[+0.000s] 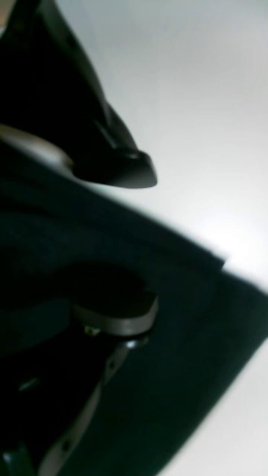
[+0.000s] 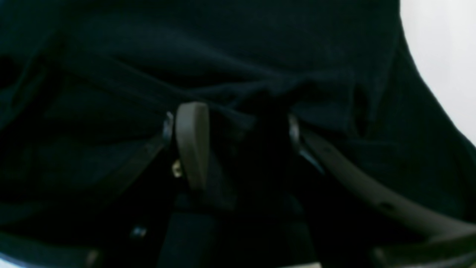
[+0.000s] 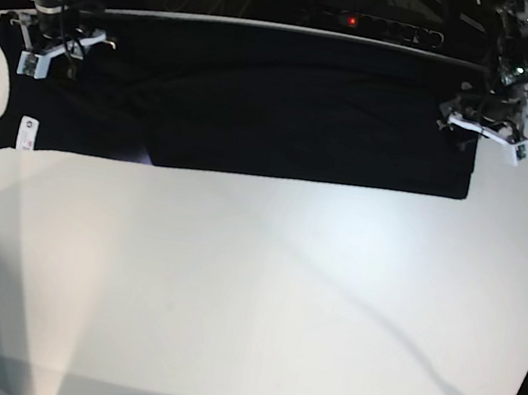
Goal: Fold the T-shirt properly
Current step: 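Grasp the strip's ends, right gripper first, then the left gripper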
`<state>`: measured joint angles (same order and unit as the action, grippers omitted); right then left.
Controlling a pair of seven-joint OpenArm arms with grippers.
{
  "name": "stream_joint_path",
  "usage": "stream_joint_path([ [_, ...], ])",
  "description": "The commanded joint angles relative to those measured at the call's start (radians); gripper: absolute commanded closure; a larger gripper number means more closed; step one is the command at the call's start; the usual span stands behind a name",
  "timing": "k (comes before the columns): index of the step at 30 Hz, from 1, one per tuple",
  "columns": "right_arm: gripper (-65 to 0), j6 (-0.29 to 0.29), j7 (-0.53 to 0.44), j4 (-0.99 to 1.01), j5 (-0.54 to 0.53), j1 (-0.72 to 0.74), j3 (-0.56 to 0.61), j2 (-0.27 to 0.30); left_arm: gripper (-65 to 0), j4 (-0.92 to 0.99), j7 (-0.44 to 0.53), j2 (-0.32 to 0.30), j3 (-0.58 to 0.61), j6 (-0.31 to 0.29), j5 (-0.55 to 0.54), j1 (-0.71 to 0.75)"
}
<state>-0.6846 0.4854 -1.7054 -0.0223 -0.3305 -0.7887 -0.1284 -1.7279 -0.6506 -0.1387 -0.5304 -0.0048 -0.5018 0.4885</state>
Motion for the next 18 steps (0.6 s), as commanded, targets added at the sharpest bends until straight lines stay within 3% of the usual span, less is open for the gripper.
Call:
stream_joint_path([
  [1,-27.4,-0.014,-0.001,-0.009,0.0,-0.005,-0.001,0.005,-41.7,-0.004,-0.022,-0.014,0.01,-0.002,-0.007,0.009],
  [5,-27.4,-0.014,-0.001,-0.009,0.0,-0.005,-0.001,0.005,-37.3,0.006,-0.022,-0.012,0.043,-0.002,-0.007,0.014],
  [12,-27.4,-0.014,0.0,-0.009,0.0,-0.003,-0.001,0.005,-2.5,0.018,-0.022,-0.011,0.036,-0.002,-0.005,0.014],
  [13,-27.4,-0.014,0.0,-0.009,0.0,-0.002,-0.001,0.005,0.0,0.018,-0.028,-0.014,0.036,-0.002,-0.005,0.014],
  [18,-27.4,-0.014,0.002,-0.008,0.0,0.024,0.005,0.006,0.0,-0.011,-0.022,-0.012,-0.015,-0.002,-0.005,0.006],
])
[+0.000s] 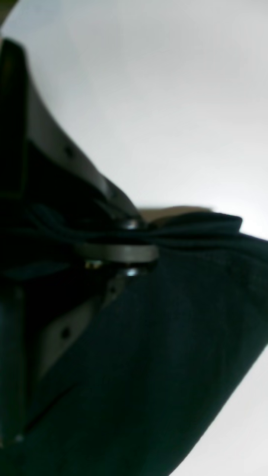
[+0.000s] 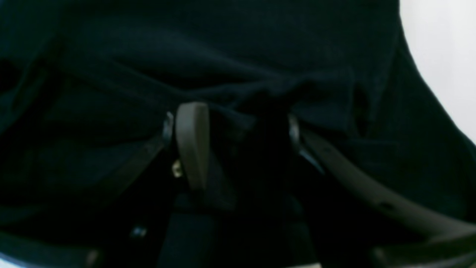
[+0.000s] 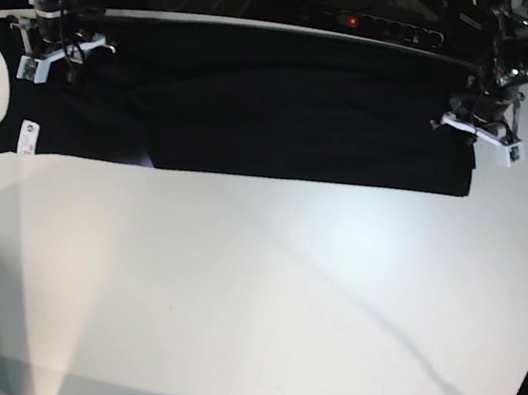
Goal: Fold the T-shirt properly
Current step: 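Grasp the strip's ends, right gripper first, then the left gripper, then carry the left gripper's end over toward the right gripper, halving the strip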
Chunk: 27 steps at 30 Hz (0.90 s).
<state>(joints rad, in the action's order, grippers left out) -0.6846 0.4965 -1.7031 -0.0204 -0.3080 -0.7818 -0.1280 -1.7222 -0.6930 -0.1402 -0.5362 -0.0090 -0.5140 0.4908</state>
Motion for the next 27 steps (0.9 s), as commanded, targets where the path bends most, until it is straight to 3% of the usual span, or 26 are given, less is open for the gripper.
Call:
stream_joint_path([
  [1,-27.4,-0.014,-0.009,-0.01,-0.002,0.011,0.008,0.008,0.0,-0.026,0.019,-0.008,-0.028,0.002,0.007,0.001],
  [12,-27.3,-0.014,-0.008,-0.01,0.0,0.023,0.052,0.004,0.0,-0.155,0.009,0.0,-0.094,0.002,0.007,-0.033],
  [16,-27.3,-0.014,-0.006,-0.012,0.0,0.023,0.054,0.003,0.0,-0.241,0.009,0.077,-0.069,0.002,0.008,-0.011],
  [27,-27.3,-0.014,-0.006,-0.015,0.0,0.022,0.074,0.004,0.0,-0.279,0.02,0.167,0.353,0.014,0.053,-0.011],
])
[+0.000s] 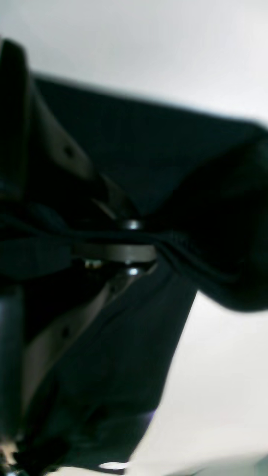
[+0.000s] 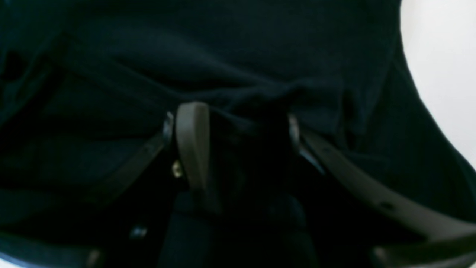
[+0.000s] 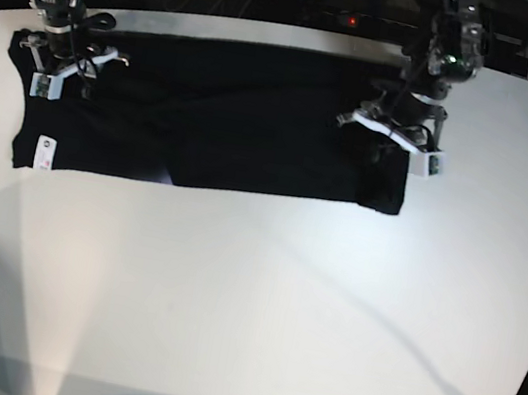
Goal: Fold the T-shirt properly
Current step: 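Carry the left gripper's end over toward the right gripper, halving the strip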
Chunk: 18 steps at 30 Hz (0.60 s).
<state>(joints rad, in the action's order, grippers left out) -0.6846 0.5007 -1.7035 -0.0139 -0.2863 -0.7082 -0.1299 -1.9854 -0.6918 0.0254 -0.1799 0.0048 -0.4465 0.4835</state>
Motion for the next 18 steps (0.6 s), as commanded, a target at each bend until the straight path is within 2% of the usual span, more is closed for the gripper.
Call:
stream_joint_path([
  [1,-27.3,-0.014,-0.01,-0.014,-0.007,0.0,0.0,0.006,0.0,-0.016,0.021,0.011,0.033,0.001,0.007,-0.013],
  [8,-27.3,-0.014,-0.01,-0.017,-0.007,0.0,0.0,0.008,0.0,0.039,0.021,0.041,0.296,0.001,0.19,-0.108],
  [14,-27.3,-0.014,-0.01,-0.017,-0.007,0.0,0.0,0.009,0.0,0.156,0.021,0.061,0.443,0.002,0.26,-0.202],
  [18,-27.3,-0.014,-0.01,-0.017,-0.007,0.002,0.0,0.011,0.0,0.217,0.021,0.061,0.515,0.005,0.265,-0.246],
])
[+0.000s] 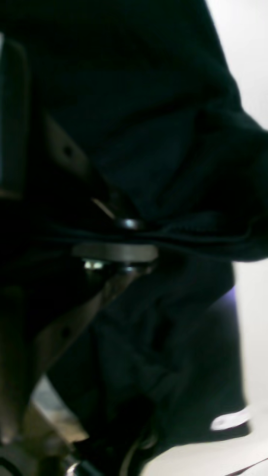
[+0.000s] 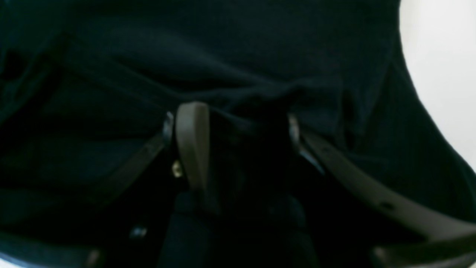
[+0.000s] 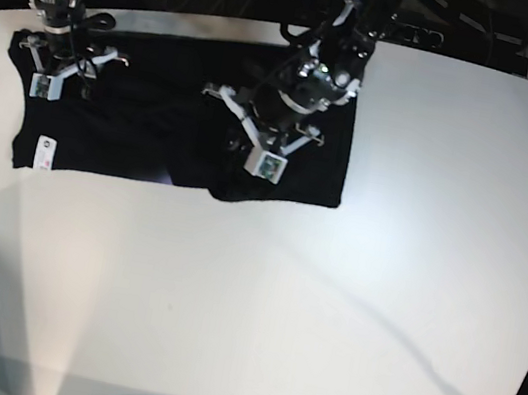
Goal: Fold the T-shirt properly
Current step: 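Carry the left gripper's end over toward the right gripper, halving the strip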
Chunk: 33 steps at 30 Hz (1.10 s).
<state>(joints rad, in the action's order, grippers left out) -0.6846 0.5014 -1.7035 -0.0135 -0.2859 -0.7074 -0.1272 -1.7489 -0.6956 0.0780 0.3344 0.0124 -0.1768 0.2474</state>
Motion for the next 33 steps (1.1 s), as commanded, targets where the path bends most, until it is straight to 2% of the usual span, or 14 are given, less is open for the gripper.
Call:
stream_joint_path([
  [1,-27.3,-0.014,-0.011,-0.017,-0.007,0.001,-0.001,0.008,0.0,-0.007,0.024,0.009,0.018,0.011,-0.005,-0.02],
  [4,-27.3,-0.014,-0.011,-0.017,-0.007,0.001,-0.001,0.008,0.0,0.03,0.024,0.009,0.07,0.099,-0.014,-0.053],
  [6,-27.3,-0.014,-0.011,-0.017,-0.007,0.001,-0.001,0.008,0.0,0.047,0.024,0.007,0.098,0.125,-0.016,-0.073],
  [15,-27.3,-0.014,-0.011,-0.017,-0.007,0.001,-0.001,0.008,0.0,0.056,0.024,0.009,0.19,0.134,-0.016,-0.115],
  [23,-27.3,-0.014,-0.011,-0.017,-0.007,0.0,-0.001,0.008,-1.0,0.099,0.015,0.016,0.188,0.134,-0.016,-0.127],
  [25,-27.3,-0.014,-0.011,-0.017,-0.007,0.0,-0.001,0.008,-6.3,0.109,0.015,0.027,0.188,0.134,-0.017,-0.127],
  [29,-27.3,-0.014,-0.011,-0.017,-0.007,0.0,-0.001,0.008,-24.9,0.091,0.024,0.03,0.188,0.136,-0.017,-0.116],
  [31,-27.3,-0.014,-0.011,-0.017,-0.007,-0.002,-0.001,0.008,-30.5,0.057,0.024,0.027,0.19,0.136,-0.017,-0.116],
  [33,-27.3,-0.014,-0.011,-0.017,-0.007,-0.003,-0.001,0.008,-32.9,0.014,0.024,0.019,0.185,0.136,-0.017,-0.096],
])
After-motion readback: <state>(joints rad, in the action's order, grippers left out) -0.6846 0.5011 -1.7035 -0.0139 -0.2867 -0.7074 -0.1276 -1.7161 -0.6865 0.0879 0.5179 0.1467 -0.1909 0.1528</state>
